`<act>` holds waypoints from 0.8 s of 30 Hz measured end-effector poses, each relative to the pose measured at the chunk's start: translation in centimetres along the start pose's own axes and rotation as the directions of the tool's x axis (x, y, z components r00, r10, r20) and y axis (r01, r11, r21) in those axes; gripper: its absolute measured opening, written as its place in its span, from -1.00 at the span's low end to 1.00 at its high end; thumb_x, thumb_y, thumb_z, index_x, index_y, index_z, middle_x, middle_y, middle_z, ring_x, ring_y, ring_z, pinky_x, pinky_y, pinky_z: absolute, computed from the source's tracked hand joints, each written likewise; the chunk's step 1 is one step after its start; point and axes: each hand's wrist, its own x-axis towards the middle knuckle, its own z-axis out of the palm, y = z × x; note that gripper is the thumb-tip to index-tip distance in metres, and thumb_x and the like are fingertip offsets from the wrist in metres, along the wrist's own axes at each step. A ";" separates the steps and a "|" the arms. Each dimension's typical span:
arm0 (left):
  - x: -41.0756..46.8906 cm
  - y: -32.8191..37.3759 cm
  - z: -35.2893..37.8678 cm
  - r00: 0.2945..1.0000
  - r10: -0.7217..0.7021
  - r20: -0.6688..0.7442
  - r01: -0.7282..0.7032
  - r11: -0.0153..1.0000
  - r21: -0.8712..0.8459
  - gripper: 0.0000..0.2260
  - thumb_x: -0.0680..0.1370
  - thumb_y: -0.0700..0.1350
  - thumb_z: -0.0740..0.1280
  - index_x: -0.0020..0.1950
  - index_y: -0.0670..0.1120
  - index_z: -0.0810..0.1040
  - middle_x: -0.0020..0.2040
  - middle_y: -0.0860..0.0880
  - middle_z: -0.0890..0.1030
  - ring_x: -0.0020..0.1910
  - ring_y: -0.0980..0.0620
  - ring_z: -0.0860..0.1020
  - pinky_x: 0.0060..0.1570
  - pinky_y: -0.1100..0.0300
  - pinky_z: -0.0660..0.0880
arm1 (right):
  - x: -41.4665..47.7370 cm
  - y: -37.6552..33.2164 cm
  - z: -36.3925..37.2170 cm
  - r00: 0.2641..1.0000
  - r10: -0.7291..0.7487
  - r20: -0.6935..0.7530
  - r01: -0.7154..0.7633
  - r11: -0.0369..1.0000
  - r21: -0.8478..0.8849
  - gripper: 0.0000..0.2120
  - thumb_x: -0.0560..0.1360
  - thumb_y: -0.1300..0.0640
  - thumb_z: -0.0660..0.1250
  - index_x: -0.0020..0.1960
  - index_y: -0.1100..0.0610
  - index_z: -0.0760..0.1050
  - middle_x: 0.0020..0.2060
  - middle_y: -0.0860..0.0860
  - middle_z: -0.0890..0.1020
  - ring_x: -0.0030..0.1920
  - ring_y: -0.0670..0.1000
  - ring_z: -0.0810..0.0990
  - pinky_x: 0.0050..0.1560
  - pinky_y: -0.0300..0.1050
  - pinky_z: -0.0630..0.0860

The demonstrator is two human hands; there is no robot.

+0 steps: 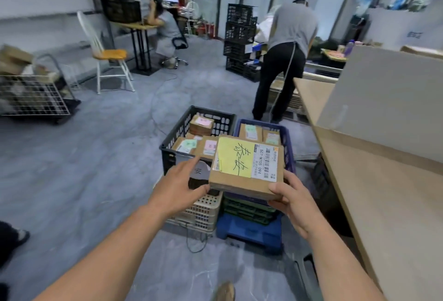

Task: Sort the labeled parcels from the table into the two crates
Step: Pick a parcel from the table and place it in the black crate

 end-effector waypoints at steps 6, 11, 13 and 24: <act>5.9 -4.1 -1.2 0.999 -0.052 0.007 0.052 0.996 0.066 -0.29 0.52 0.20 0.30 0.56 0.12 0.01 0.52 0.05 0.19 0.46 0.03 0.19 0.33 0.08 0.31 | 9.0 0.8 3.2 0.998 0.031 0.060 -0.032 0.999 0.021 -0.53 0.47 0.21 0.38 0.35 -0.02 0.43 0.15 0.00 0.64 0.12 0.08 0.61 -0.01 -0.06 0.55; 13.5 -6.3 -2.1 0.994 -0.085 0.063 0.077 0.989 0.126 -0.28 0.52 0.19 0.30 0.56 0.10 -0.01 0.55 0.05 0.13 0.49 0.02 0.16 0.39 0.06 0.27 | 17.3 0.2 5.0 0.994 0.077 0.080 -0.079 0.997 0.020 -0.53 0.51 0.20 0.36 0.38 -0.02 0.39 0.18 0.03 0.62 0.12 0.08 0.61 0.04 -0.04 0.56; 17.0 -6.9 -2.5 0.995 -0.066 0.076 0.051 0.983 0.176 -0.27 0.52 0.20 0.30 0.56 0.10 -0.01 0.55 0.06 0.14 0.48 0.02 0.18 0.36 0.08 0.28 | 20.4 -0.4 5.4 0.994 0.086 0.068 -0.088 0.996 0.027 -0.54 0.51 0.19 0.37 0.37 -0.04 0.39 0.17 0.01 0.63 0.12 0.06 0.62 0.04 -0.06 0.56; 30.0 -11.6 -3.7 0.990 -0.073 0.125 0.030 0.949 0.313 -0.24 0.49 0.21 0.32 0.56 0.06 0.00 0.54 0.02 0.16 0.46 -0.02 0.20 0.35 0.08 0.27 | 34.3 -1.7 8.9 0.985 0.143 0.100 -0.145 0.989 0.006 -0.52 0.50 0.19 0.38 0.39 -0.02 0.38 0.14 -0.01 0.65 0.07 0.03 0.67 0.10 -0.04 0.57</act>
